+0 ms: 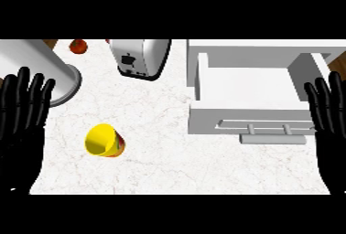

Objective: Pick up the cup, place it into the drawer and close the drawer

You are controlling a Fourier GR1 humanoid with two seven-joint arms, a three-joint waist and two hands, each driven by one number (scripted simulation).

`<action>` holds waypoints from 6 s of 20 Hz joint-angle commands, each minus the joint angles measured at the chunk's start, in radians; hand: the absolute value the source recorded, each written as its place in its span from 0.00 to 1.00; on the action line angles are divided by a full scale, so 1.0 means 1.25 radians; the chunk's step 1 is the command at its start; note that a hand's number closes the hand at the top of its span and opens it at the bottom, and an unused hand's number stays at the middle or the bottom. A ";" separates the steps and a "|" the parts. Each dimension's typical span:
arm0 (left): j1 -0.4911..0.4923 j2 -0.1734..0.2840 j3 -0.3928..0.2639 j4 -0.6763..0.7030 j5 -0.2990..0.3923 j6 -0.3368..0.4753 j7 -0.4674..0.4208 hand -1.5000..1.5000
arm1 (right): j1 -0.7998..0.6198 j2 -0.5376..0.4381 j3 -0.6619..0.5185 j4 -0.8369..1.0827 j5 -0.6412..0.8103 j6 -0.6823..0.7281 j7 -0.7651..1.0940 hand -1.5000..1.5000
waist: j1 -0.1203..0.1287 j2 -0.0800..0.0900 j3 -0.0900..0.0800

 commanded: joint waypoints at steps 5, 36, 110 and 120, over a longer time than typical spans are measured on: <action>0.090 0.053 0.013 -0.078 0.102 -0.130 0.016 0.00 | 0.008 0.024 0.021 0.031 0.047 -0.005 -0.030 0.00 | -0.007 -0.007 -0.007; -0.059 0.079 0.223 0.818 0.116 -0.210 -0.324 0.00 | -0.198 -0.051 -0.084 0.209 -0.058 0.127 0.083 0.00 | -0.014 -0.004 -0.007; -0.608 -0.053 0.185 1.158 0.024 -0.099 -0.648 1.00 | -0.236 -0.082 -0.140 0.239 -0.056 0.150 0.117 0.00 | -0.001 -0.011 -0.006; -0.781 -0.069 0.064 1.010 0.069 0.070 -0.336 1.00 | -0.197 -0.072 -0.132 0.210 -0.031 0.139 0.103 0.00 | -0.014 -0.009 -0.006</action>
